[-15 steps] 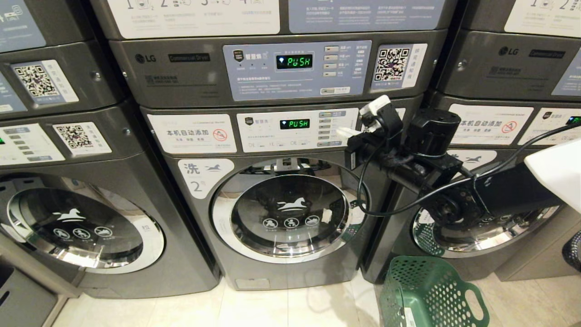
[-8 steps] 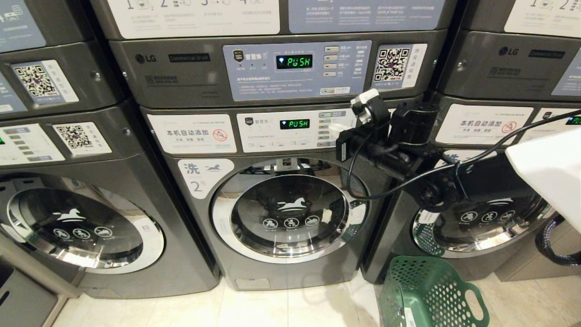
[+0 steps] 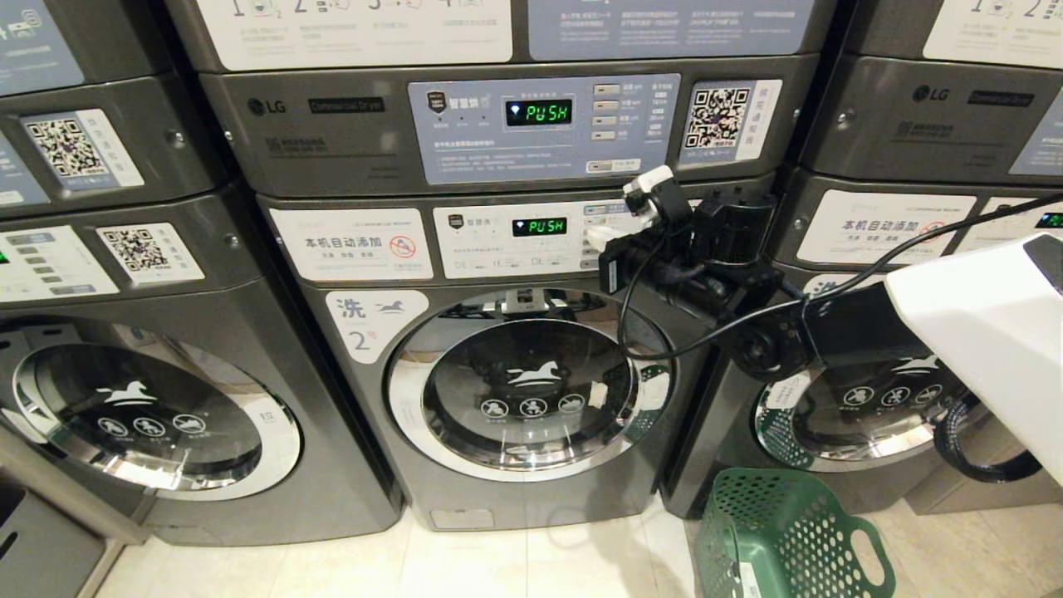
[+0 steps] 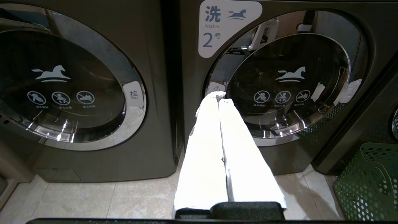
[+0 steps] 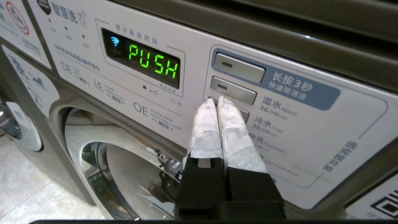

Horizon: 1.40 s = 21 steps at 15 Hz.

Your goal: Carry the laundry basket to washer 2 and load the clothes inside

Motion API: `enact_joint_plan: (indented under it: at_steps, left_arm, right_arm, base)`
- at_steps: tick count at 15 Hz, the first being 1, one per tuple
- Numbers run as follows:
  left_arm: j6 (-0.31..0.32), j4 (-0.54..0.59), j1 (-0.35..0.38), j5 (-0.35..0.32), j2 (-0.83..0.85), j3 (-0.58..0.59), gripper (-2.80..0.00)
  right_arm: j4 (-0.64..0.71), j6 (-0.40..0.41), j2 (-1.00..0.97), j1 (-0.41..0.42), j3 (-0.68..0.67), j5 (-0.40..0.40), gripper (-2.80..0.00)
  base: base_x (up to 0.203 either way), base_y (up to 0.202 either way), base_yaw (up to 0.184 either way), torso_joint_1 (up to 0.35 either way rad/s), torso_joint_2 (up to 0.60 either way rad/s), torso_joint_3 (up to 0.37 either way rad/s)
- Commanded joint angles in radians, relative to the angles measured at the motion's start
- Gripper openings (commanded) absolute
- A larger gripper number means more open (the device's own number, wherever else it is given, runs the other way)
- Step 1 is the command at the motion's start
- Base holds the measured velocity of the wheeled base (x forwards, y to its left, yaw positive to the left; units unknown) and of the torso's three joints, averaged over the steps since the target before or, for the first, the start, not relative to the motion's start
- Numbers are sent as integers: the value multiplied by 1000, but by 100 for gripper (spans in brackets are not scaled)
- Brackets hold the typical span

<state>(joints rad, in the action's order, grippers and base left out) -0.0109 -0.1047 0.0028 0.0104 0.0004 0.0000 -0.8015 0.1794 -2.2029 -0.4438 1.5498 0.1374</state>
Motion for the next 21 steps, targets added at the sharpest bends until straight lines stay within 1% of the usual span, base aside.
enact_joint_plan:
  at_steps: [1, 3, 8, 10, 19, 21]
  left_arm:
    - [-1, -1, 0, 0, 0, 40, -280]
    - [0, -1, 0, 0, 0, 40, -280]
    - [0, -1, 0, 1, 0, 40, -280]
    - [-1, -1, 0, 0, 0, 40, -280]
    - [0, -1, 0, 0, 0, 40, -280]
    - [0, -1, 0, 0, 0, 40, -280]
  right_arm:
    - [3, 2, -20, 1, 39, -5, -280]
    - [25, 0, -26, 1, 63, -24, -280]
    - [25, -1, -38, 7, 64, -30, -280]
    - [24, 0, -33, 10, 54, -48, -280]
    - [19, 2, -3, 18, 20, -50, -280]
    - [19, 4, 28, 17, -31, -45, -280]
  base:
    - [0, 0, 0, 0, 0, 0]
    - [0, 0, 0, 0, 0, 0]
    - [0, 0, 0, 0, 0, 0]
    - [0, 0, 0, 0, 0, 0]
    - [0, 0, 0, 0, 0, 0]
    - [0, 0, 0, 0, 0, 0]
